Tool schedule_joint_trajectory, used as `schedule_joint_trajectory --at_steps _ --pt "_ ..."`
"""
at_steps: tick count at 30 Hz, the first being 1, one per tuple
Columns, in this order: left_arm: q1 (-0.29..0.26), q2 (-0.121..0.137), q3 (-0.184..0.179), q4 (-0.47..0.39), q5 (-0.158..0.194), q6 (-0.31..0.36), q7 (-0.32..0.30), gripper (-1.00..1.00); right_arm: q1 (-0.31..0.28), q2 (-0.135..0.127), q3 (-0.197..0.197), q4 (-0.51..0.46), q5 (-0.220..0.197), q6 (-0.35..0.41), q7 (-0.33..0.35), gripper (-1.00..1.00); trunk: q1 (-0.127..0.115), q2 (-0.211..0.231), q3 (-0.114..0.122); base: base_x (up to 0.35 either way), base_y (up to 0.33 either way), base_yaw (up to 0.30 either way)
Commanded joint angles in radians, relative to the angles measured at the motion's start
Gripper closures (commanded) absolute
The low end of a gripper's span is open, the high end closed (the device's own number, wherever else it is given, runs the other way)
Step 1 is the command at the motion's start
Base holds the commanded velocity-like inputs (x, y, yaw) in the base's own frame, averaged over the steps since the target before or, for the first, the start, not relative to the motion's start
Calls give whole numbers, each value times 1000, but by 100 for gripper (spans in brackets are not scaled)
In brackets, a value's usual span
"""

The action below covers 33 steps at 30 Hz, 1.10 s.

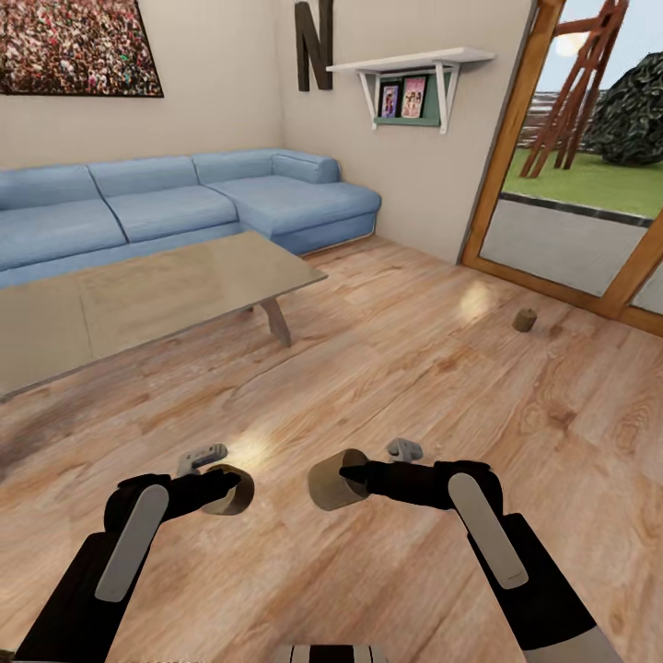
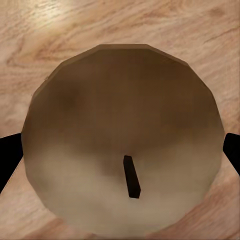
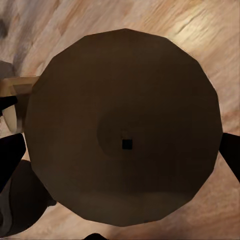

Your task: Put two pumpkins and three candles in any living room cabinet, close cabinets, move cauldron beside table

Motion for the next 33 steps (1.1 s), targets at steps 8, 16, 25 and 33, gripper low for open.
schedule_joint_trajectory --at_steps 8,16,25,33 --pt "0 1 -21 -1 9 2 11 100 0 -1 1 -1 -18 1 -11 100 -4 2 30 -214 0 292" --pt "0 -2 -48 -2 9 2 11 100 0 -1 1 1 -19 3 -10 100 -7 3 61 -325 0 280" --pt "0 -3 -50 -2 9 2 11 100 0 -1 1 0 -21 4 -9 100 -11 6 96 -321 0 42" --pt "0 -3 -50 -3 9 2 11 100 0 -1 1 2 -21 4 -9 100 -22 21 125 -62 0 219"
